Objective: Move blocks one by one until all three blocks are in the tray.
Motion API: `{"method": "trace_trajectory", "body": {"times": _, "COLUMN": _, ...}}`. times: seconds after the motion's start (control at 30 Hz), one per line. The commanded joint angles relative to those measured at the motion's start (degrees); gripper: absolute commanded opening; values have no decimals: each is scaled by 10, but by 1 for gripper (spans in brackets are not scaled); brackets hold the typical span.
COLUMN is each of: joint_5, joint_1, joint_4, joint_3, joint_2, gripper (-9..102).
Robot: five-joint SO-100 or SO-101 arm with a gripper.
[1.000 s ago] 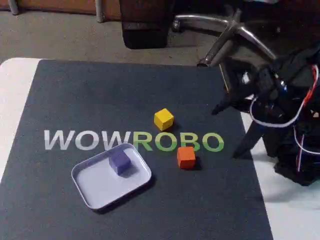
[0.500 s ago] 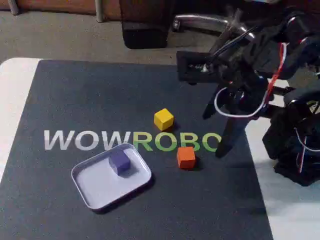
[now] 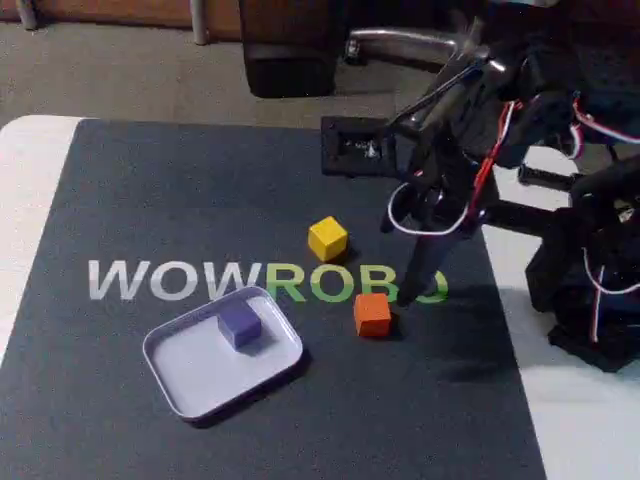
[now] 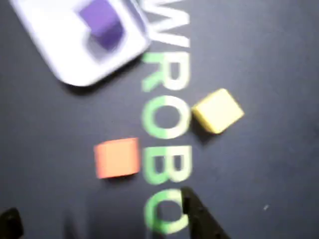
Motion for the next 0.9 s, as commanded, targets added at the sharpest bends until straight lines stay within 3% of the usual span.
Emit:
{"method": "trace_trajectory", "body": {"times": 0.0, "joint_5": -45, "joint_1": 25, "joint_4": -41, "joint_3": 40, "joint_2": 16, "gripper": 37}}
{"method": "trace_trajectory", "body": {"times": 0.2, "joint_5": -107, "joint_1": 36, "joint_4": -54, "joint_3": 81, "joint_2": 25, "gripper": 37}}
{"method": "trace_trajectory", "body": {"times": 0.53, "joint_5": -23, "joint_1": -41, "joint_4": -54, "joint_3": -29, "joint_2": -113, "gripper": 37}}
{"method": "trace_trajectory", "body": {"times": 0.87, "joint_5": -12, "joint_1": -25, "joint_4": -64, "joint_3": -88, "joint_2": -217, "gripper": 36}}
